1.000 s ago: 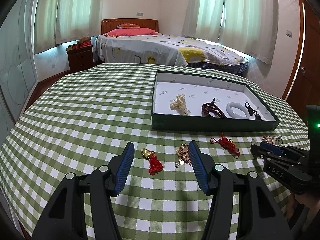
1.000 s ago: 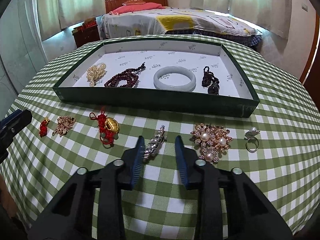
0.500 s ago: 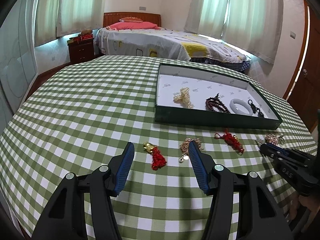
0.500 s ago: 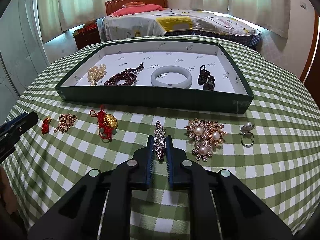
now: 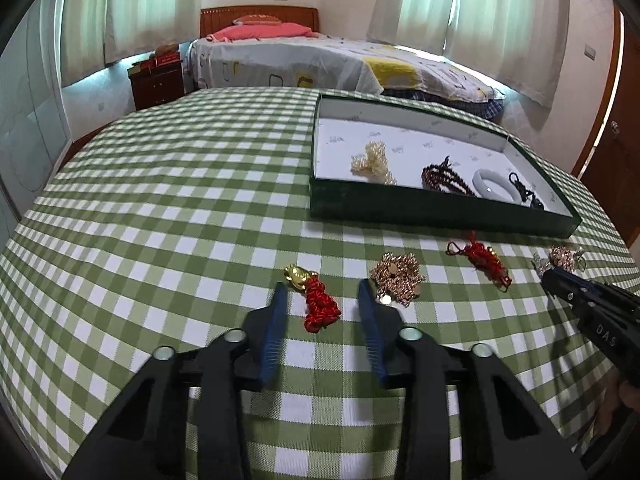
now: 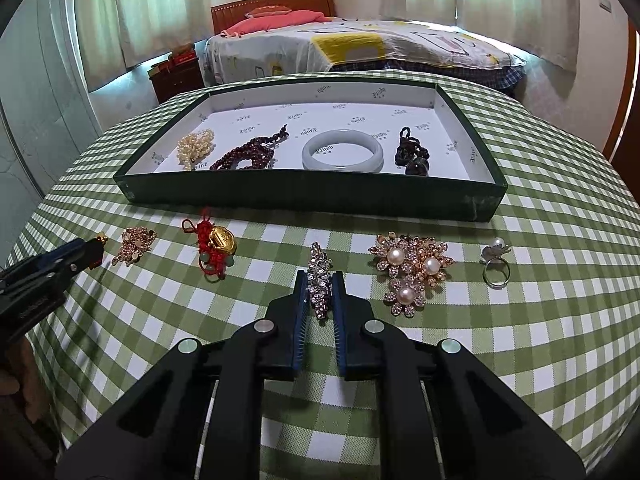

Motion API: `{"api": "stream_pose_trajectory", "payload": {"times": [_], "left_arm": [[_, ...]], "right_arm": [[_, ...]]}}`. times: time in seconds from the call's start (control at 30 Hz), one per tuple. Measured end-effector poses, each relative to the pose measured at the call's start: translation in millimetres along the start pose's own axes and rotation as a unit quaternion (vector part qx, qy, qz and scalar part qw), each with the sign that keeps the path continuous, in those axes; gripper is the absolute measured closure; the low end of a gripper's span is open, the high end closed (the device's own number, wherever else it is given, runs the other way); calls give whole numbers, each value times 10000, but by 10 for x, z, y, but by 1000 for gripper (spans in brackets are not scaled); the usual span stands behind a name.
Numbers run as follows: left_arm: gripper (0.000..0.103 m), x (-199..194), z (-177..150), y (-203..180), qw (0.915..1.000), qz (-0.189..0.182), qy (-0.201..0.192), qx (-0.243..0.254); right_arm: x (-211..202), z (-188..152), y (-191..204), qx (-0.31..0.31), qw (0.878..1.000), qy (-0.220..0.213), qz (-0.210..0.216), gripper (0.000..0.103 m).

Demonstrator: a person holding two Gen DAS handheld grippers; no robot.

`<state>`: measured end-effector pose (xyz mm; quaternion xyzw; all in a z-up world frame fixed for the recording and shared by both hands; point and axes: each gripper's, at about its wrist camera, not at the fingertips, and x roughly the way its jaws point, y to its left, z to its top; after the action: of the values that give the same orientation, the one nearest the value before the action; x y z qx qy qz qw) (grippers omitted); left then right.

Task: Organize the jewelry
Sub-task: 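Grasp the red tassel with the left gripper while the right holds the brooch, then carry tassel and brooch over the green tray and open both grippers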

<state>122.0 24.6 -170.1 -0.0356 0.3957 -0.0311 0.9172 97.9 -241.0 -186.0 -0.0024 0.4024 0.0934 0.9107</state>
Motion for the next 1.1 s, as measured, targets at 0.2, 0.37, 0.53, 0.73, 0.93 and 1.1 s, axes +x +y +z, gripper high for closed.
{"api": "stream_pose_trajectory", "payload": {"times": [0.2, 0.37, 0.53, 0.73, 0.93, 1.1], "left_arm": [[90, -3, -19, 43, 10000, -45, -73, -23], [92, -46, -26, 36, 9999, -47, -142, 26], [92, -125, 16, 40, 9996, -51, -288, 2], [92, -253, 94, 31, 9988, -118, -467, -20], [92, -395, 223, -61, 9973, -283, -671, 18], [92, -486, 396, -214, 9949, -460, -885, 129]], "right_arm": [[0, -4, -2, 8, 10000, -7, -1, 91], [-17, 3, -3, 22, 10000, -54, 11, 91], [-87, 13, 9, -2, 9998, -198, 10, 91], [-210, 62, 12, 13, 9992, -387, 34, 91], [-335, 166, -15, 39, 9984, -560, 42, 91], [-414, 313, -38, 39, 9973, -729, 22, 91]]}}
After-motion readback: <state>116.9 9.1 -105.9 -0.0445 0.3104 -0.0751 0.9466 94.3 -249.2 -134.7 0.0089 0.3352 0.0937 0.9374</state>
